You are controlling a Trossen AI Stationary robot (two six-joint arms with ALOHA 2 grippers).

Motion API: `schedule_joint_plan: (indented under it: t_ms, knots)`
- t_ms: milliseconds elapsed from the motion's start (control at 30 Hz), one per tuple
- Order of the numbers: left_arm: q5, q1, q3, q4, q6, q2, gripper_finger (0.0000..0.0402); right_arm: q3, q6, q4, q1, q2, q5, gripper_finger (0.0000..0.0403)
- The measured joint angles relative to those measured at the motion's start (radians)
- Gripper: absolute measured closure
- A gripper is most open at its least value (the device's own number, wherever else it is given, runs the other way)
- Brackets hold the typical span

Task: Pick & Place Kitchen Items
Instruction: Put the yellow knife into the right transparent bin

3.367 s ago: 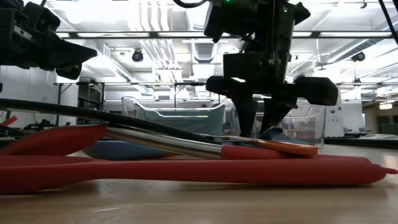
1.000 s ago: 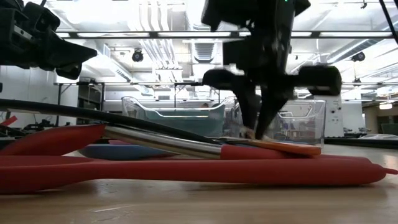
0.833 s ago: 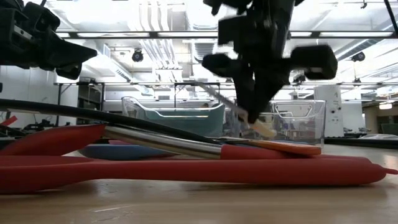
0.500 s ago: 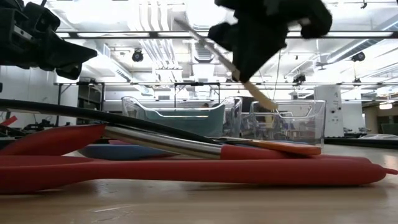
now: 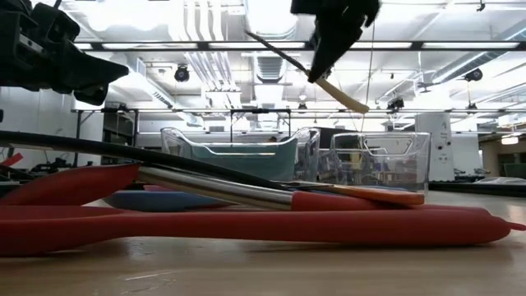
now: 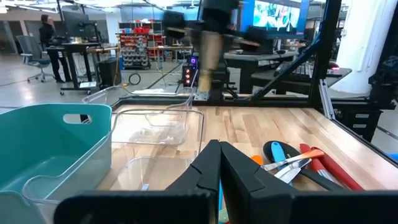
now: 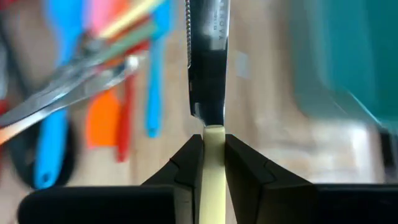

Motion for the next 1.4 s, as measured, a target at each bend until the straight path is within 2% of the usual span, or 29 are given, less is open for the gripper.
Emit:
schedule_joint_plan:
  t_ms: [200, 400, 633, 933, 1167, 1400]
  knots:
    - [0.0, 0.0, 0.0, 0.0, 0.0, 0.0, 0.0392, -0.003, 0.181, -0.133, -0.163, -0.039, 0.113, 0.0348]
    - [0.0, 0.0, 0.0, 0.001, 0.0, 0.0, 0.0392, -0.039, 0.221, -0.161, -0.323, -0.038, 0.119, 0.0349]
    - [0.0, 0.0, 0.0, 0.001, 0.0, 0.0, 0.0392, -0.156, 0.26, -0.113, -0.452, -0.026, 0.118, 0.0361]
    - [0.0, 0.0, 0.0, 0.001, 0.0, 0.0, 0.0392, -0.303, 0.299, 0.109, -0.501, -0.026, 0.09, 0.0346]
    - [0.0, 0.0, 0.0, 0.001, 0.0, 0.0, 0.0392, -0.353, 0.339, 0.138, -0.501, -0.026, 0.079, 0.0356]
    - [0.0, 0.0, 0.0, 0.001, 0.0, 0.0, 0.0392, -0.41, 0.36, 0.206, -0.5, -0.026, 0.079, 0.033]
